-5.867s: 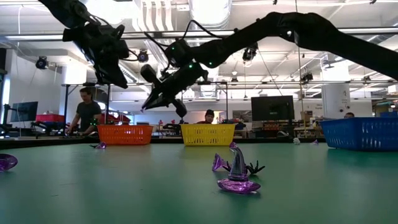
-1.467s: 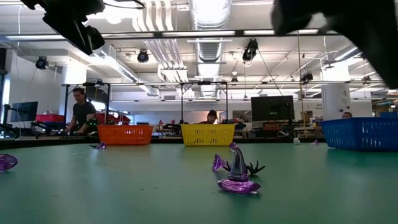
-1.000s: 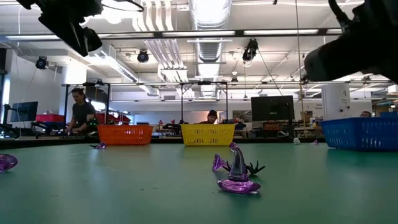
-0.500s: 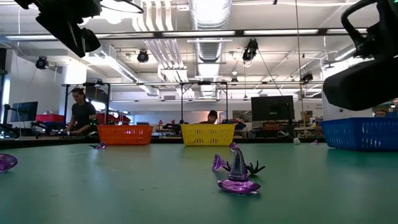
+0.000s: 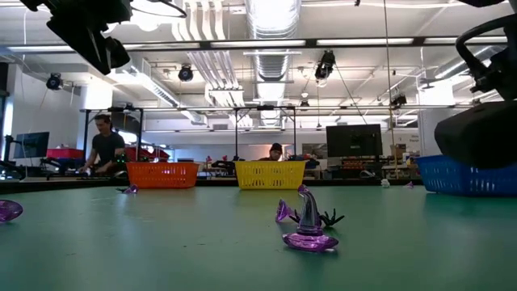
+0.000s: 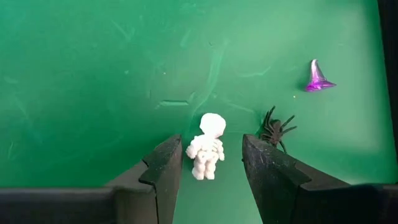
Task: Sort Halloween decoration
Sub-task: Put the white skeleton toy into the blue basket
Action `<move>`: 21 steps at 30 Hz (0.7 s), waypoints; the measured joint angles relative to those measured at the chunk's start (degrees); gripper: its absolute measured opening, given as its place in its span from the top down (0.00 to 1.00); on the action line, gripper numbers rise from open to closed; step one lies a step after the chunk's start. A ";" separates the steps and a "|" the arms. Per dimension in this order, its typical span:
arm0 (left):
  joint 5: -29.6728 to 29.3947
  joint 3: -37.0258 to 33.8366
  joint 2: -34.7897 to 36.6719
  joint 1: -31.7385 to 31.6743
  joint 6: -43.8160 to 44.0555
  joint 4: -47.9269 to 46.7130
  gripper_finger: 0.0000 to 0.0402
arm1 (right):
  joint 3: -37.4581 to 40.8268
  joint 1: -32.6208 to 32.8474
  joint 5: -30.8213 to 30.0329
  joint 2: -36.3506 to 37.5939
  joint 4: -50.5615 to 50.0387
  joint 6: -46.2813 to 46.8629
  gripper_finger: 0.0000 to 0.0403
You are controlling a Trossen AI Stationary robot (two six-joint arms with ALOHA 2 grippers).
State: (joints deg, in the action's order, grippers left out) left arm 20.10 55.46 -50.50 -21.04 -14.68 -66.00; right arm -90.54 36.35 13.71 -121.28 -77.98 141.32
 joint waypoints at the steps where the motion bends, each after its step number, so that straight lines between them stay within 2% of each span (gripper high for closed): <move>1: -0.01 0.00 0.00 0.00 0.22 -0.01 0.77 | 0.59 0.05 0.01 0.11 0.91 -0.13 0.60; 13: 0.00 0.00 -0.02 0.00 0.44 -0.09 0.77 | 6.97 0.53 0.75 0.20 9.13 -0.16 0.68; 21: 0.00 0.00 -0.02 0.00 0.72 -0.14 0.77 | 10.38 0.55 1.27 0.09 13.08 -0.12 0.68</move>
State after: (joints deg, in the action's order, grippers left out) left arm 20.10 55.46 -50.52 -21.04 -13.96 -66.13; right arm -80.16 36.91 14.97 -121.19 -64.89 141.21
